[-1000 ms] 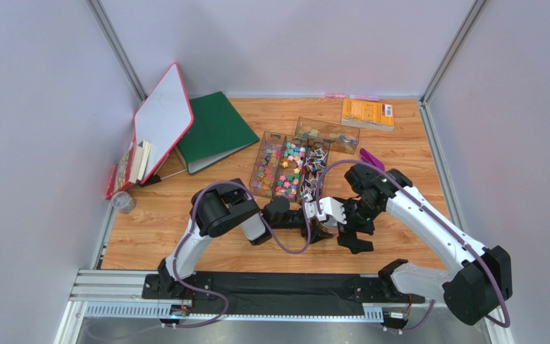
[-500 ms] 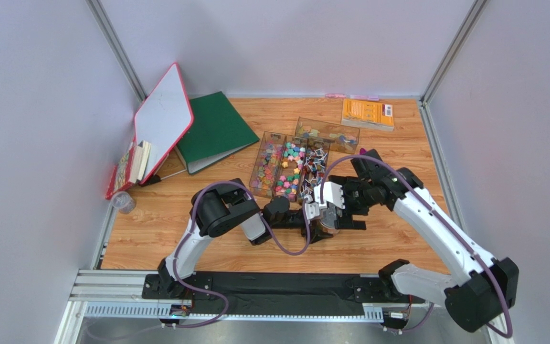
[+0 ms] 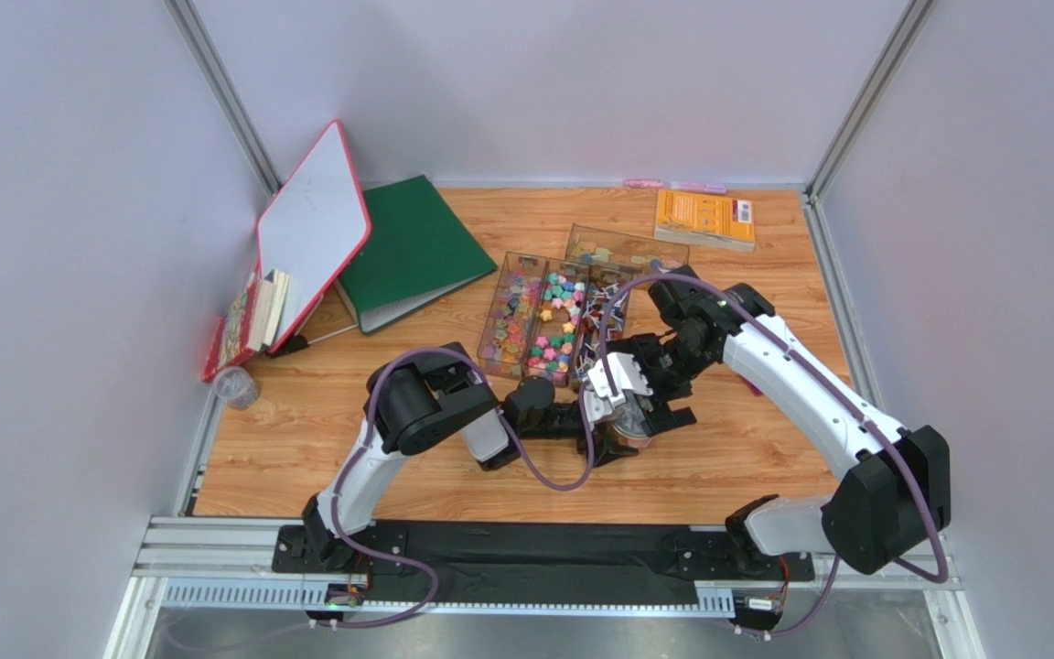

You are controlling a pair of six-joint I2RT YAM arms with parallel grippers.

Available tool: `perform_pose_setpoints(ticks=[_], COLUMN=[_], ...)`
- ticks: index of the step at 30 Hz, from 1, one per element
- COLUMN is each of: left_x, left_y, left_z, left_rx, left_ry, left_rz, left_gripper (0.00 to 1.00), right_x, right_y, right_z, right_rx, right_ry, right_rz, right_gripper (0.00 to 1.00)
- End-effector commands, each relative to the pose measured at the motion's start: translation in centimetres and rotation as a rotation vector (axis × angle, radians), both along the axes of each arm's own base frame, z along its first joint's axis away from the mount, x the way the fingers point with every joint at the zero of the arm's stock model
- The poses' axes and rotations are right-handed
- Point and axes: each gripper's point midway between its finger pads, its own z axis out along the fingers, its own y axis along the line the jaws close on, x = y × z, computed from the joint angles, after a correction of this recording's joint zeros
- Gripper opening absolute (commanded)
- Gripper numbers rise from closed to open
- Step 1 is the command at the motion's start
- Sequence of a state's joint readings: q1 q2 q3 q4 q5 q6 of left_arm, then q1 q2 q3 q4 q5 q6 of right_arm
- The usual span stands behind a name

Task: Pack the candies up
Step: Screw the bottle lid onto the packing bottle.

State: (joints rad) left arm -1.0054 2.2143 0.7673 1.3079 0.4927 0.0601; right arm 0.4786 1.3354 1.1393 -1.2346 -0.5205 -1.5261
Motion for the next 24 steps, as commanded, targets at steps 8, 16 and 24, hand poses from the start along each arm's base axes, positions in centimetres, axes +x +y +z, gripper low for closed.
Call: perform_pose_setpoints(ticks=[8, 16, 24], left_x=[-2.2, -2.2, -2.3], left_y=[4.4, 4.4, 4.5], left_z=[-9.0, -9.2, -9.3], left_rx=[0.298, 0.3, 0.303], left_ry=[0.096, 0.102, 0.109], left_rz=[-0.012, -0.01, -0.011], left_gripper=[0.0, 0.0, 0.0], right_x=[-1.0, -0.5, -0.4], right_y=[1.3, 0.9, 0.5], right_z=[-1.1, -2.6, -3.5], right_rx=[-0.007, -0.03, -0.053], right_ry=[0.037, -0.001, 0.001], right_rz=[0.039, 0.032, 0.012], right_gripper=[1.0, 1.0, 1.0])
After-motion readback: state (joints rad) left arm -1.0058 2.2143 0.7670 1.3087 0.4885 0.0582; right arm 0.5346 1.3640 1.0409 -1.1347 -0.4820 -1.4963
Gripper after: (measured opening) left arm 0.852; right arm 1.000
